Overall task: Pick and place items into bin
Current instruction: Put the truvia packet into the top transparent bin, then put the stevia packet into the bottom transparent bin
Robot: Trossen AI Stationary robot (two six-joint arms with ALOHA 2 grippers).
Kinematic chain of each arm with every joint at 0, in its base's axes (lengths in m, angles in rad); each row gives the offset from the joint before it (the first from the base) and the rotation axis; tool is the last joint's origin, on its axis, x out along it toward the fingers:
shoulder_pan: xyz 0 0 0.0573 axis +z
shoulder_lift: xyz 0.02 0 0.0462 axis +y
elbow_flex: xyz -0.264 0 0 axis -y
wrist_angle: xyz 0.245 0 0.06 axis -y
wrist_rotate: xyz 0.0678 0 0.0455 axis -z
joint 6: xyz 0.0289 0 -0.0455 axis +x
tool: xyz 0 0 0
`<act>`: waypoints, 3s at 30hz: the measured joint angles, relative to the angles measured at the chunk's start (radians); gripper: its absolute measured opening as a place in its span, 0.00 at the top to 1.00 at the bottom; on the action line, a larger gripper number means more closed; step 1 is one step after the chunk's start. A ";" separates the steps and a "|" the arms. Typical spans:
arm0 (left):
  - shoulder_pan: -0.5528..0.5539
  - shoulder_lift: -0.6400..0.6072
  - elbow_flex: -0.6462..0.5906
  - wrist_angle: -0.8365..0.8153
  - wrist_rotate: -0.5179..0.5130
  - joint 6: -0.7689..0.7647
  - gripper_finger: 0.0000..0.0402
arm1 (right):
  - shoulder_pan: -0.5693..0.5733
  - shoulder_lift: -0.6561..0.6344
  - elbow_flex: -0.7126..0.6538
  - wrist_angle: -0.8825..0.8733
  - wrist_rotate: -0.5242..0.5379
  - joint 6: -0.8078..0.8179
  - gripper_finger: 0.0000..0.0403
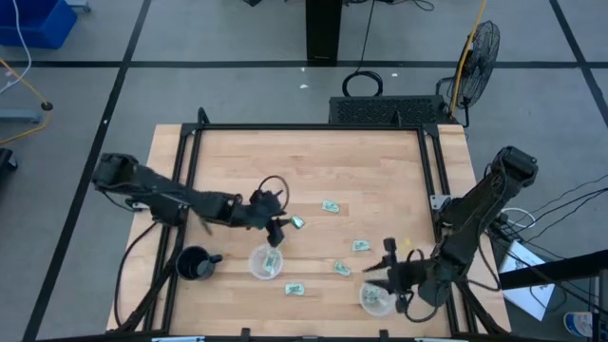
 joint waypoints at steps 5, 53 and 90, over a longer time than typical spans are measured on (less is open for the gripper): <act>0.087 0.133 0.002 0.012 0.074 -0.049 0.63 | -0.027 -0.032 -0.001 -0.001 0.124 -0.116 0.73; -0.359 -0.096 0.006 -0.238 -0.033 -0.107 0.99 | -0.087 -0.057 -0.106 0.029 0.137 -0.077 0.73; -0.353 0.087 0.006 -0.201 -0.044 -0.274 0.76 | -0.087 -0.057 -0.106 0.029 0.134 -0.097 0.73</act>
